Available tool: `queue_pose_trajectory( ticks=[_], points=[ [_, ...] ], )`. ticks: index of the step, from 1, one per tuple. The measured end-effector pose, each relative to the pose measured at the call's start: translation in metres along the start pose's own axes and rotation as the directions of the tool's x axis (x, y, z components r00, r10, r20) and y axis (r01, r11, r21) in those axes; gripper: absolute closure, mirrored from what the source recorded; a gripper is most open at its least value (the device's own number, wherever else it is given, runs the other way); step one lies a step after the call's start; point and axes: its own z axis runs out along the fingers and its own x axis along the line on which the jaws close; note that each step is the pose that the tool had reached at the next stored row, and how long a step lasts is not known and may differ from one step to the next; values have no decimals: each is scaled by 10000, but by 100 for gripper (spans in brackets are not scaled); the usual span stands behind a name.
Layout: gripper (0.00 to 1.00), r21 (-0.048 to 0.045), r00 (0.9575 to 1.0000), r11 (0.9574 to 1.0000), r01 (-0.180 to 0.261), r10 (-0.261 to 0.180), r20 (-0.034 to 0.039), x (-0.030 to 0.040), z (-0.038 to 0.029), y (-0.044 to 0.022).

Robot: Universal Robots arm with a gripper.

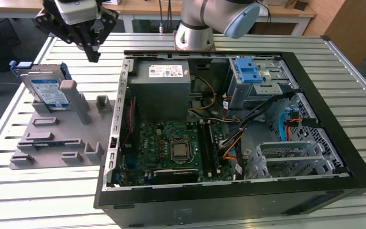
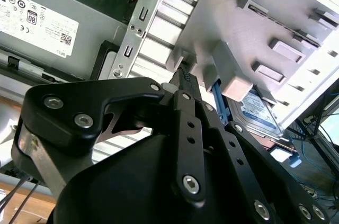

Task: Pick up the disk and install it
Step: 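Reach for the disk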

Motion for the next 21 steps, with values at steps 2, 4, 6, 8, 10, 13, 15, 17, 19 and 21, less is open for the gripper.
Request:
queue_pose_trajectory(
  ticks=[2,4,6,8,10,13,15,17,19,21],
  points=[
    [89,0,10000,10000,0,0,0,4,0,0],
    [89,0,10000,10000,0,0,0,8,0,-1],
    [89,0,10000,10000,0,0,0,12,0,-1],
    [89,0,10000,10000,0,0,0,16,0,-1],
    [89,0,10000,10000,0,0,0,20,-1,-2],
    [89,0,10000,10000,0,0,0,26,-1,-2],
    [89,0,10000,10000,0,0,0,30,-1,-2],
    [89,0,10000,10000,1,-1,0,38,-1,-3],
    [89,0,10000,10000,0,0,0,42,-1,-3],
    [89,0,10000,10000,0,0,0,46,-1,-4]
  ],
)
